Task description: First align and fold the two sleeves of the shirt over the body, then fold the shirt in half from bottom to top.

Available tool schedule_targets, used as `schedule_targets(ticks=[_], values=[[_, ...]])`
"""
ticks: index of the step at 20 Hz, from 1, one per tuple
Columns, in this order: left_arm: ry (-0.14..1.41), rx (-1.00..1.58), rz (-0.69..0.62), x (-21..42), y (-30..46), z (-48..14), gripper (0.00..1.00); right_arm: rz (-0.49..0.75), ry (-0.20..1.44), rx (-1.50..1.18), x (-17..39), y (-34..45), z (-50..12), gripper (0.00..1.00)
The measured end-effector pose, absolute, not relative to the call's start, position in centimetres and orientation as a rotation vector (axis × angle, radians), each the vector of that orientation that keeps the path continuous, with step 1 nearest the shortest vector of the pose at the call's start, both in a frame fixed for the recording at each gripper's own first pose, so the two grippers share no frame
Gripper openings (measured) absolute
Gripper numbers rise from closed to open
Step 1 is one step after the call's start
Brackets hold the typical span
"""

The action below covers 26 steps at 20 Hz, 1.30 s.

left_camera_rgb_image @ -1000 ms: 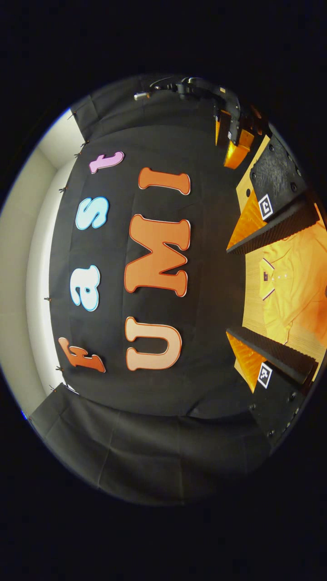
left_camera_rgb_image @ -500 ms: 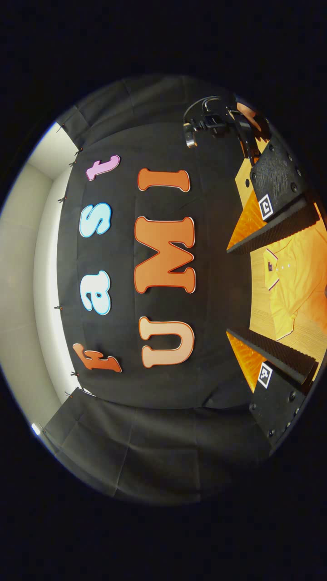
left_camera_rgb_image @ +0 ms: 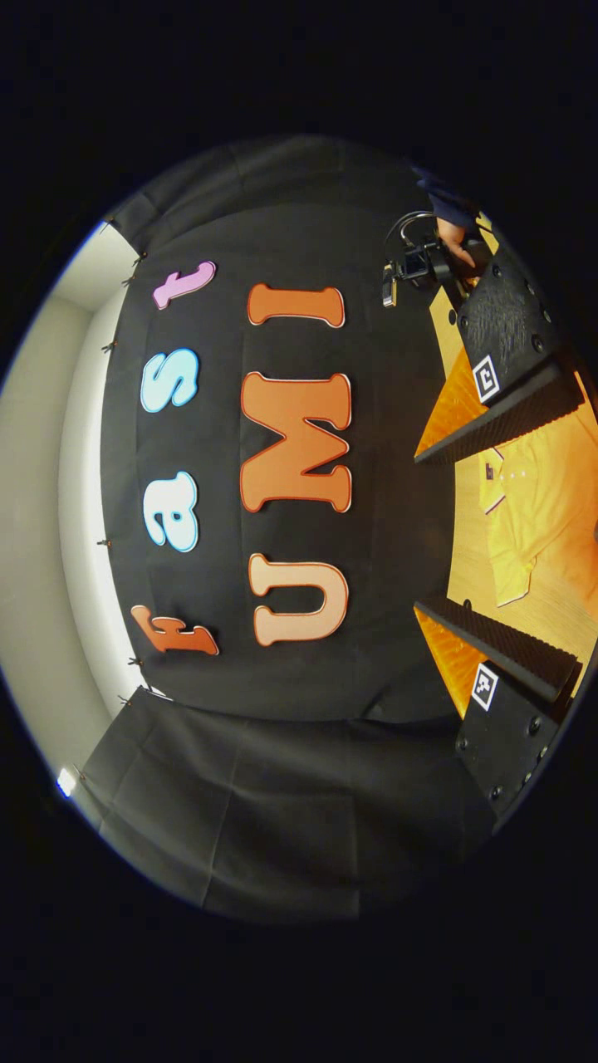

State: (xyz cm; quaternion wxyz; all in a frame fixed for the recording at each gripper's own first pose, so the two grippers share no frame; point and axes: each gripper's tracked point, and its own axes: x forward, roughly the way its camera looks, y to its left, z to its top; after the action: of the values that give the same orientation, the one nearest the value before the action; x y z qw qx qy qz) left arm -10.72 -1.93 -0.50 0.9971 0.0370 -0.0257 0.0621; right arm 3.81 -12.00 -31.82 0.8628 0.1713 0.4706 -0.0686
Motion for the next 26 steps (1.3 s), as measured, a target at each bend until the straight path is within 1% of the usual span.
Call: schedule_targets(ticks=[6, 9, 12, 13, 14, 15, 16, 17, 18, 19, 20, 21, 22, 23, 24, 25, 26], values=[[0.025, 0.083, 0.238, -12.9, 0.8, -2.8, 0.98, -0.172, 1.162, 0.468, 6.9, -11.2, -36.4, 0.83], [0.072, 0.089, 0.297, -13.8, 1.9, -3.8, 0.98, -0.198, 1.204, 0.472, 8.1, -11.1, -38.3, 0.83], [0.118, 0.091, 0.329, -14.7, 2.8, -5.4, 0.98, -0.223, 1.246, 0.455, 8.8, -11.1, -40.1, 0.83], [0.136, 0.096, 0.334, -14.8, 2.8, -5.9, 0.98, -0.232, 1.258, 0.443, 8.9, -11.2, -40.8, 0.83], [0.155, 0.104, 0.334, -15.0, 2.6, -6.4, 0.98, -0.246, 1.281, 0.432, 8.8, -11.2, -41.6, 0.76], [0.172, 0.110, 0.331, -15.1, 2.4, -6.8, 0.96, -0.257, 1.291, 0.418, 8.9, -11.0, -42.3, 0.74], [0.190, 0.118, 0.325, -15.3, 2.1, -7.2, 0.98, -0.263, 1.297, 0.405, 9.0, -10.9, -42.8, 0.72], [0.205, 0.125, 0.316, -15.5, 1.8, -7.6, 0.98, -0.280, 1.309, 0.384, 8.9, -11.0, -42.9, 0.72], [0.218, 0.130, 0.304, -15.7, 1.6, -8.0, 0.98, -0.283, 1.294, 0.370, 9.6, -11.0, -43.2, 0.62], [0.229, 0.132, 0.290, -15.7, 1.5, -8.3, 0.98, -0.288, 1.303, 0.342, 9.5, -11.0, -43.0, 0.69], [0.239, 0.135, 0.278, -15.7, 1.4, -8.9, 0.97, -0.306, 1.307, 0.295, 9.5, -11.4, -43.0, 0.68], [0.252, 0.138, 0.271, -15.5, 1.6, -9.3, 0.97, -0.307, 1.316, 0.263, 9.2, -11.3, -43.2, 0.59], [0.264, 0.134, 0.261, -15.0, 1.9, -9.7, 0.98, -0.300, 1.311, 0.259, 9.3, -11.0, -43.1, 0.61], [0.271, 0.127, 0.249, -14.5, 2.2, -9.9, 0.99, -0.295, 1.316, 0.258, 9.1, -10.6, -43.1, 0.65], [0.272, 0.122, 0.229, -14.1, 2.4, -10.2, 1.00, -0.290, 1.304, 0.269, 9.2, -10.5, -43.2, 0.43], [0.267, 0.121, 0.208, -13.4, 2.7, -10.2, 0.99, -0.294, 1.298, 0.298, 9.2, -10.5, -43.1, 0.38], [0.263, 0.119, 0.183, -12.7, 3.2, -10.2, 0.99, -0.286, 1.288, 0.317, 9.3, -10.6, -43.0, 0.18]])
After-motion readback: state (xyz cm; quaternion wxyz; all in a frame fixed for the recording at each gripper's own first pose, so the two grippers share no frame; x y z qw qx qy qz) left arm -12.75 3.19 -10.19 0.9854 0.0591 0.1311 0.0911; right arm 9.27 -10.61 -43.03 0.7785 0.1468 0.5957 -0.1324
